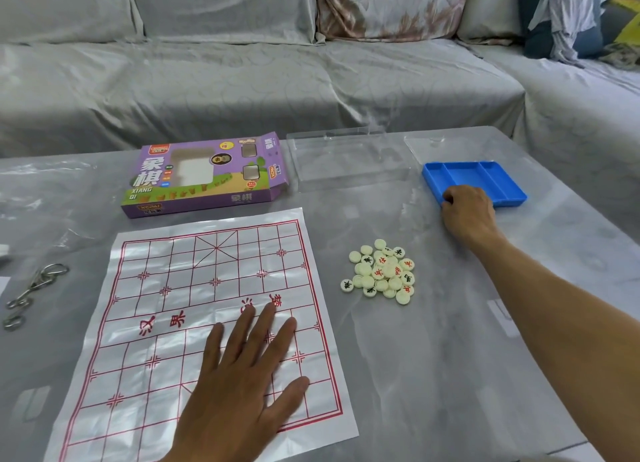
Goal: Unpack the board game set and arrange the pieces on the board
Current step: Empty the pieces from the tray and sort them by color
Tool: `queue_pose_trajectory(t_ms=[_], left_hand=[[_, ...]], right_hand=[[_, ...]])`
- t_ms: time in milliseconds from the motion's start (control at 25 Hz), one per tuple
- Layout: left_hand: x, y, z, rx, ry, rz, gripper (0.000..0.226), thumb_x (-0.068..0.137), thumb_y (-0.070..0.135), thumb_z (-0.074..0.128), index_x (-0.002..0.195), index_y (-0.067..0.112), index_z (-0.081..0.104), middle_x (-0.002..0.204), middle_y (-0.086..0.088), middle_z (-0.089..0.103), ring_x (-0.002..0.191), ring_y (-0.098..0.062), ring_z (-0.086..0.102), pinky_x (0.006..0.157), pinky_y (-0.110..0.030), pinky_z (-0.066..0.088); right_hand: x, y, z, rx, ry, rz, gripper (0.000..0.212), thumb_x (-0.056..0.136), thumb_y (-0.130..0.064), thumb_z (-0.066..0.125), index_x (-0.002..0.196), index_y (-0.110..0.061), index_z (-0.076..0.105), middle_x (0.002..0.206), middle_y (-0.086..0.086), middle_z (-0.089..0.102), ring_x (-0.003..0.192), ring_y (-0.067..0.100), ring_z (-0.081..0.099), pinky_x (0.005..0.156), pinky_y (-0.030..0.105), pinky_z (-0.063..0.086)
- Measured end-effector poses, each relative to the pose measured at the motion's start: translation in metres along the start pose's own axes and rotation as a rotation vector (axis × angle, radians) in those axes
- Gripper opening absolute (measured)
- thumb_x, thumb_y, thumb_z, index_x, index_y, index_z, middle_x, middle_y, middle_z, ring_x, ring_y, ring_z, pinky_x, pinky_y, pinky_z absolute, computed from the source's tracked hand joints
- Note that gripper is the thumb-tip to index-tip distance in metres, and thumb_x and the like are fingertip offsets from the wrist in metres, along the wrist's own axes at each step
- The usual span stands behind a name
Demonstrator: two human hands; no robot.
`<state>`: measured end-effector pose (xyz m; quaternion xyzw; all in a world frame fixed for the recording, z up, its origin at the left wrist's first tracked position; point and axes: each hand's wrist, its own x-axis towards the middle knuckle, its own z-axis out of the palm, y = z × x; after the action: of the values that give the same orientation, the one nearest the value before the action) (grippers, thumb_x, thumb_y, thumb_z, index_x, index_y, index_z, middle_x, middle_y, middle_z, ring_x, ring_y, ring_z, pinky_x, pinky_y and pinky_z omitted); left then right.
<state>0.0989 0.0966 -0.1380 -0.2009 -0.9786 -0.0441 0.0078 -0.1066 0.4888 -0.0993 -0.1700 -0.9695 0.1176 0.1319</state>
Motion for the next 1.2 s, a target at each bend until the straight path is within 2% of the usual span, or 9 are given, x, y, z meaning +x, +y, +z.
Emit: queue_pose_trajectory(t_ms=[440, 600, 680, 760, 840, 920, 1000, 1080, 1200], left_hand=[[0.006, -0.004, 0.01, 0.027, 0.041, 0.023, 0.07, 0.089, 0.074, 0.025, 0.143, 0.034, 0.043, 0.153, -0.001, 0.035, 0.141, -0.026, 0.026, 0.105, -0.048, 0.024], [0.006, -0.004, 0.011, -0.004, 0.072, 0.034, 0.071, 0.088, 0.074, 0.025, 0.142, 0.033, 0.043, 0.151, -0.002, 0.04, 0.14, -0.026, 0.027, 0.104, -0.048, 0.024], [0.007, -0.005, 0.009, -0.017, 0.07, 0.032, 0.07, 0.088, 0.074, 0.026, 0.142, 0.033, 0.043, 0.151, -0.002, 0.041, 0.14, -0.025, 0.027, 0.104, -0.047, 0.023], [0.005, -0.004, 0.007, -0.015, 0.046, 0.024, 0.069, 0.089, 0.074, 0.025, 0.143, 0.034, 0.043, 0.152, -0.001, 0.039, 0.141, -0.028, 0.029, 0.104, -0.047, 0.023], [0.003, -0.002, 0.004, -0.014, 0.036, 0.001, 0.068, 0.09, 0.074, 0.025, 0.144, 0.036, 0.04, 0.154, 0.001, 0.034, 0.143, -0.028, 0.03, 0.105, -0.046, 0.023], [0.0, 0.001, 0.002, -0.011, 0.027, -0.022, 0.067, 0.09, 0.074, 0.027, 0.146, 0.038, 0.037, 0.156, 0.003, 0.029, 0.142, -0.026, 0.029, 0.107, -0.046, 0.02], [-0.002, 0.002, 0.001, -0.02, 0.016, -0.047, 0.067, 0.089, 0.074, 0.028, 0.147, 0.04, 0.033, 0.158, 0.005, 0.024, 0.144, -0.024, 0.025, 0.109, -0.046, 0.016], [-0.002, 0.002, 0.0, -0.024, 0.002, -0.06, 0.067, 0.089, 0.075, 0.028, 0.146, 0.041, 0.033, 0.158, 0.006, 0.023, 0.144, -0.023, 0.025, 0.11, -0.046, 0.014], [0.0, 0.003, -0.002, -0.014, -0.016, -0.04, 0.068, 0.089, 0.075, 0.028, 0.144, 0.038, 0.041, 0.155, 0.003, 0.032, 0.139, -0.026, 0.035, 0.106, -0.045, 0.021]], right_hand=[[0.009, -0.008, 0.009, -0.001, -0.006, -0.043, 0.013, 0.093, -0.005, 0.05, 0.088, -0.006, 0.062, 0.089, 0.01, 0.059, 0.083, 0.023, 0.052, 0.071, 0.034, 0.042], [0.011, -0.01, 0.01, 0.008, -0.027, 0.011, 0.014, 0.089, 0.001, 0.048, 0.086, -0.006, 0.06, 0.091, 0.012, 0.059, 0.082, 0.025, 0.052, 0.07, 0.036, 0.043], [0.006, -0.016, 0.003, 0.048, -0.063, 0.065, 0.015, 0.088, 0.001, 0.048, 0.094, -0.004, 0.061, 0.101, 0.015, 0.059, 0.089, 0.028, 0.053, 0.075, 0.038, 0.045], [-0.017, -0.026, -0.005, 0.146, -0.045, 0.102, 0.023, 0.093, -0.013, 0.048, 0.113, -0.004, 0.057, 0.12, 0.015, 0.053, 0.104, 0.032, 0.052, 0.088, 0.042, 0.043], [-0.068, -0.039, -0.008, 0.225, -0.003, -0.021, 0.042, 0.095, -0.037, 0.048, 0.131, -0.016, 0.044, 0.137, 0.007, 0.042, 0.12, 0.03, 0.044, 0.099, 0.043, 0.037], [-0.133, -0.052, -0.012, 0.201, -0.075, -0.252, 0.069, 0.087, -0.062, 0.048, 0.145, -0.033, 0.026, 0.154, -0.004, 0.022, 0.14, 0.024, 0.026, 0.109, 0.045, 0.027], [-0.174, -0.06, -0.01, 0.066, -0.226, -0.38, 0.098, 0.073, -0.084, 0.043, 0.151, -0.043, 0.0, 0.161, -0.011, -0.009, 0.149, 0.021, -0.003, 0.116, 0.051, 0.009], [-0.179, -0.07, -0.002, -0.031, -0.281, -0.334, 0.109, 0.064, -0.093, 0.035, 0.148, -0.045, -0.016, 0.157, -0.013, -0.025, 0.147, 0.025, -0.016, 0.115, 0.058, 0.001], [-0.164, -0.09, 0.012, -0.02, -0.264, -0.221, 0.107, 0.065, -0.095, 0.03, 0.147, -0.044, -0.015, 0.16, -0.009, -0.019, 0.148, 0.031, -0.008, 0.114, 0.062, 0.007]])
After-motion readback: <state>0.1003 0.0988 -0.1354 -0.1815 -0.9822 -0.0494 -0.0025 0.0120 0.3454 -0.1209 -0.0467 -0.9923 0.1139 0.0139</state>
